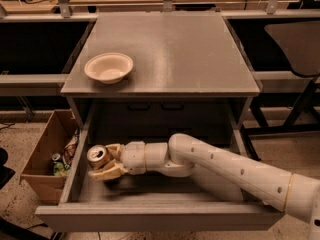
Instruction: Place orange can into top drawer
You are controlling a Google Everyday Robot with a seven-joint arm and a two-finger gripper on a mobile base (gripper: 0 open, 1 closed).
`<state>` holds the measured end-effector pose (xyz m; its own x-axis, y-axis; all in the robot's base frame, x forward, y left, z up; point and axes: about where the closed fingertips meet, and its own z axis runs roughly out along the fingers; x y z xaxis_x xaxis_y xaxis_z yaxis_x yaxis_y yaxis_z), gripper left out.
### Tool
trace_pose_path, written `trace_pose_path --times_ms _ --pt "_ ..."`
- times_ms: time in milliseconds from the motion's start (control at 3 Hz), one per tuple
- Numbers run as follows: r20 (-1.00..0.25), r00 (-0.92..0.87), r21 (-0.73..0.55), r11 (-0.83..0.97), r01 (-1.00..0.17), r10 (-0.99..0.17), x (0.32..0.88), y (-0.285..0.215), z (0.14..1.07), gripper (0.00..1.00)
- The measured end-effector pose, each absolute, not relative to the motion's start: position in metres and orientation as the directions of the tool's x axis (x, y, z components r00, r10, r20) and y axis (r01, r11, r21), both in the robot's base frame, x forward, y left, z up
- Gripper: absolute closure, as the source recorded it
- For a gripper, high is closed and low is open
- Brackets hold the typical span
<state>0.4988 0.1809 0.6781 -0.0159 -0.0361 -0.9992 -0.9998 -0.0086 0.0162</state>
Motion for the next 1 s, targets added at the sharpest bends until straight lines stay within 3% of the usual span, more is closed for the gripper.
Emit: trace_pose_path --times_ms 333,1000 --pt "-0.999 -0.020 0.020 -0.009 -1.000 -0.036 0.4993 0.1818 0.6754 0.83" --pt "-0.999 -0.020 0.020 -0.010 -1.000 -0.036 0.4993 0.1819 0.6754 0.36"
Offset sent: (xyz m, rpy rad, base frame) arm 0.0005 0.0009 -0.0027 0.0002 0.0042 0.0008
